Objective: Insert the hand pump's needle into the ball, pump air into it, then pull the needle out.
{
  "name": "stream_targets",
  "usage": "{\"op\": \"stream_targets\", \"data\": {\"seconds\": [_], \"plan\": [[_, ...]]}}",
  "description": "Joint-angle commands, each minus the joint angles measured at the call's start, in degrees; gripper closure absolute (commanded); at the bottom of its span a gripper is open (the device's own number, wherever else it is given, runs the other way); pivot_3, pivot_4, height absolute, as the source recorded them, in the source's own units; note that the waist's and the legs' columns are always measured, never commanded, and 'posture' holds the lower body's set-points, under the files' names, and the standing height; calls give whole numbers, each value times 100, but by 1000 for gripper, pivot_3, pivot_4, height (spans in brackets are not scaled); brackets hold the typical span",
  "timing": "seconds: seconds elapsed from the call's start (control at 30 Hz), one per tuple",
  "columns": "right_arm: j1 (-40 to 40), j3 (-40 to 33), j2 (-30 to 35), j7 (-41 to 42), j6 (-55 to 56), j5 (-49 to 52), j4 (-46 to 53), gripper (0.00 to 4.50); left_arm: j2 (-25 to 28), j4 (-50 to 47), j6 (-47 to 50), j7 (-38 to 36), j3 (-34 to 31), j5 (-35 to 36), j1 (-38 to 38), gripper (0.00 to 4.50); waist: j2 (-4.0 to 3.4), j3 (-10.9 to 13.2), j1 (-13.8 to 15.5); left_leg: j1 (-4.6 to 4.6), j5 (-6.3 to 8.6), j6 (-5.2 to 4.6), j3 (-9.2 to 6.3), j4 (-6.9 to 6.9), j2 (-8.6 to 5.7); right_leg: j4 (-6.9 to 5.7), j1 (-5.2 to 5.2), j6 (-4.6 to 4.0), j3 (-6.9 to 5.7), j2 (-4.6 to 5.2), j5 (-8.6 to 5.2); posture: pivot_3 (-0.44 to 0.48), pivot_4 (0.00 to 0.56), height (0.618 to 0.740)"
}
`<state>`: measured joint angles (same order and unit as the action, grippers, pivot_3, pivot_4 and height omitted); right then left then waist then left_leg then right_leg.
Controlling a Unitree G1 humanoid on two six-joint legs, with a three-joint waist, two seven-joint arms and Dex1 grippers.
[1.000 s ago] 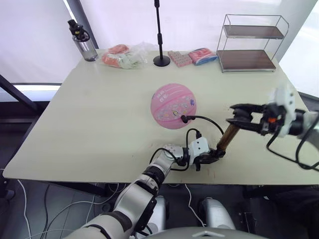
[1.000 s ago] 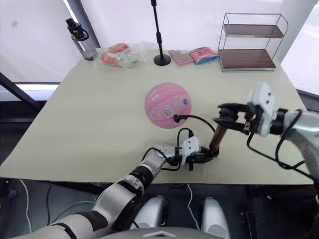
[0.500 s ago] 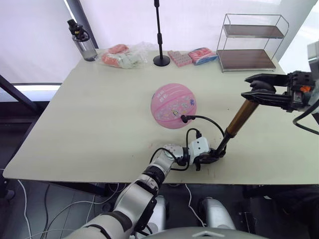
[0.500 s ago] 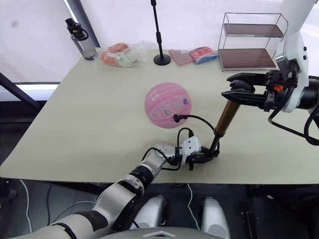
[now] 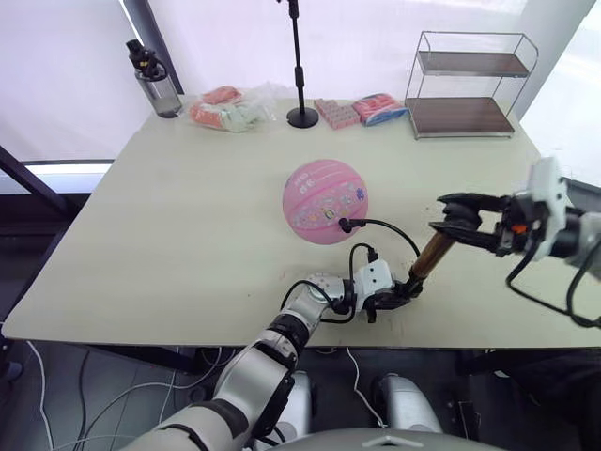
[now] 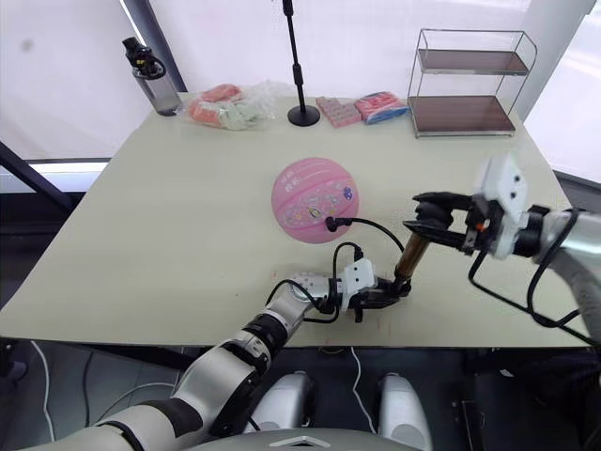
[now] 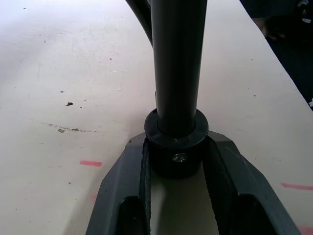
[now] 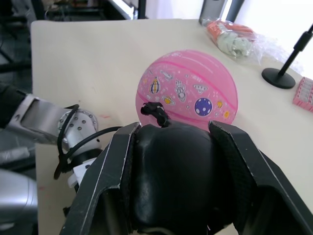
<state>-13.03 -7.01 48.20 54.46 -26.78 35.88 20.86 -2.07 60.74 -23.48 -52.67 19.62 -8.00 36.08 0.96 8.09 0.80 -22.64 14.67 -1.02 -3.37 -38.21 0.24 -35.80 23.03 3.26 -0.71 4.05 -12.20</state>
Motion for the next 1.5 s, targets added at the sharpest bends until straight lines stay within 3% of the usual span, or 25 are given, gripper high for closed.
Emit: {"op": "stream_targets", "data": {"seconds": [0.03, 0.23, 0.4, 0.7, 1.0, 1.2, 1.5], "plan": [[396, 539, -182, 25, 393, -697, -407, 2667, 64, 369, 240, 8, 84, -173, -261, 3432, 3, -2, -4, 3, 0, 0, 0, 0, 0, 0, -2, 0, 0, 0, 0, 0, 150, 731], [678, 889, -569, -123, 1185, -1406, -823, 2667, 70, 349, 247, 12, 80, -168, -272, 3432, 4, -3, -5, 22, 0, 0, -3, 3, 2, 0, -21, -1, -2, -2, -1, 0, 150, 731], [506, 597, -494, -66, 858, -963, -456, 2667, 89, 345, 242, 6, 74, -164, -279, 3432, 4, -6, -9, 26, 0, 0, -3, 2, 3, 0, -25, -1, -2, -2, -1, 0, 150, 731], [-869, -679, 576, 425, -759, 873, -57, 2667, 54, 357, 248, 13, 93, -163, -238, 3432, -41, 47, 21, -19, 0, 0, -7, 0, -9, 1, 9, -1, -2, 5, 0, 0, 150, 731], [-1979, -1038, 1281, 468, -1761, 1615, -324, 2667, 18, 383, 250, 29, 92, -156, -210, 3432, -40, 55, 21, -22, 0, 0, -3, 0, -8, 4, 13, -1, -2, 10, -1, 0, 150, 731], [-1229, -667, 985, 363, -1590, 1245, 16, 2667, 1, 412, 246, 52, 86, -158, -180, 3432, -34, 46, 20, -21, 0, 0, -3, 0, -9, 4, 11, 0, -2, 10, 0, 0, 150, 731], [18, 333, 251, 217, -232, -230, -97, 2667, 17, 442, 230, 61, 72, -167, -151, 3432, -10, 20, 3, -3, 0, 0, -3, -2, -3, 4, -1, 1, -2, 3, 0, 0, 150, 731]]}}
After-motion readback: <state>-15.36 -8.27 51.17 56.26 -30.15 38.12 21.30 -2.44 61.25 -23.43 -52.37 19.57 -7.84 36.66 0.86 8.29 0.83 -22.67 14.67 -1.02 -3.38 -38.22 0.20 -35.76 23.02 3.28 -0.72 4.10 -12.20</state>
